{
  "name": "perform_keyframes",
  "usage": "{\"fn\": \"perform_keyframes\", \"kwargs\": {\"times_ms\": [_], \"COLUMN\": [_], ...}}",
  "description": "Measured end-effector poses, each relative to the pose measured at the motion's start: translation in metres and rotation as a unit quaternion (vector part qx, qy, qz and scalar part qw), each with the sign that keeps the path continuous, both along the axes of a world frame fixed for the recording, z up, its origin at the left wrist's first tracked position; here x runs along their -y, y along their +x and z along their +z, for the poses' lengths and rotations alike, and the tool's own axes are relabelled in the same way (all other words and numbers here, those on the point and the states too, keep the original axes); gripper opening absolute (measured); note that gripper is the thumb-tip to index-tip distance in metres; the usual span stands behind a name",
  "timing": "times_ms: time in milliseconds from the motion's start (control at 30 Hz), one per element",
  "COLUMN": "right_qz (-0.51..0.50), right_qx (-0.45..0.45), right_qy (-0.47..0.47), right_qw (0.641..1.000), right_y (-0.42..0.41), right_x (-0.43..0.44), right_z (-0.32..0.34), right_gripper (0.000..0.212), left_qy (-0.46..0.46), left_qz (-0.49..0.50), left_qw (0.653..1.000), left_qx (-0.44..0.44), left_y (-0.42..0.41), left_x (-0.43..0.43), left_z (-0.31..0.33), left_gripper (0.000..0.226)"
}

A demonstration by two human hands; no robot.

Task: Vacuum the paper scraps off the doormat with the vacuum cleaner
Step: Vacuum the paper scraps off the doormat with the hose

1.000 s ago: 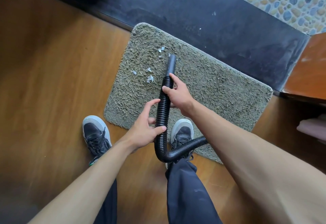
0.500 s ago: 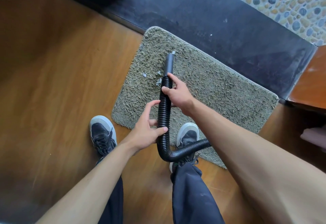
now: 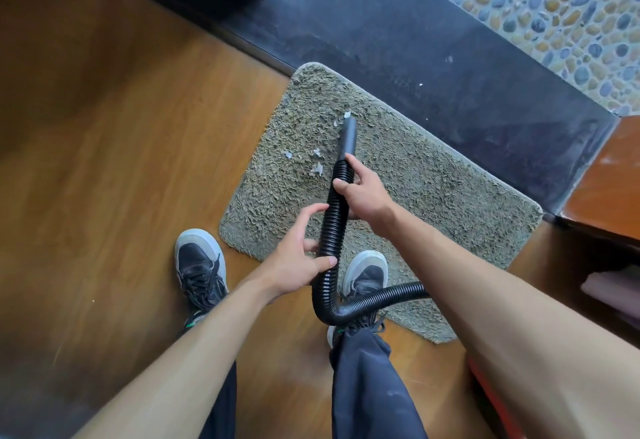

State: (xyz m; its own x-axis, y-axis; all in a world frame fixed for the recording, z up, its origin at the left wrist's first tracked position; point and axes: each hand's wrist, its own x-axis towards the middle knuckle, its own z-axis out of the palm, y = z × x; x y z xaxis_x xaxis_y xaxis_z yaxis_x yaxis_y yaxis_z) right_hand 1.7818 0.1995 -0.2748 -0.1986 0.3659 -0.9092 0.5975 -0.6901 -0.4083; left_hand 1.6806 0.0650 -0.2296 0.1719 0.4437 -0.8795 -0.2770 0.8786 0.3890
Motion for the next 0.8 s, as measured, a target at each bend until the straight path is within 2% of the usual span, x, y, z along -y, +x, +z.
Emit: {"fn": "perform_keyframes", "kwargs": {"times_ms": [167,300,433,533,633,800], "right_qz": [-0.033,-0.017,0.085,0.139,0.132,0.09], "right_qx": [0.013,0.025,0.024,0.011,0.013,0.022], "right_qy": [0.007,0.017,0.044,0.052,0.051,0.03], "right_qw": [0.999,0.999,0.995,0.989,0.99,0.995], "right_y": [0.02,0.013,-0.008,-0.022,-0.026,-0.012], "right_x": [-0.003,-0.004,-0.004,-0.008,-0.01,-0.003], "right_z": [0.002,0.002,0.005,0.009,0.007,0.003], "right_gripper": [0.06,0.056,0.064,0.053,0.053,0.066], "left_qy": [0.009,0.013,0.018,0.008,0.0,-0.002], "left_qz": [-0.026,-0.013,0.033,0.064,0.07,0.051], "left_qw": [1.0,1.0,0.999,0.998,0.997,0.999], "left_qx": [0.014,0.01,-0.002,-0.014,-0.014,0.007], "left_y": [0.012,0.009,0.002,0.002,0.001,0.004], "left_x": [-0.011,-0.012,-0.005,0.001,0.001,0.002], "left_z": [0.0,-0.001,0.002,0.001,-0.003,-0.001], "left_gripper": [0.08,0.08,0.079,0.08,0.08,0.081]}}
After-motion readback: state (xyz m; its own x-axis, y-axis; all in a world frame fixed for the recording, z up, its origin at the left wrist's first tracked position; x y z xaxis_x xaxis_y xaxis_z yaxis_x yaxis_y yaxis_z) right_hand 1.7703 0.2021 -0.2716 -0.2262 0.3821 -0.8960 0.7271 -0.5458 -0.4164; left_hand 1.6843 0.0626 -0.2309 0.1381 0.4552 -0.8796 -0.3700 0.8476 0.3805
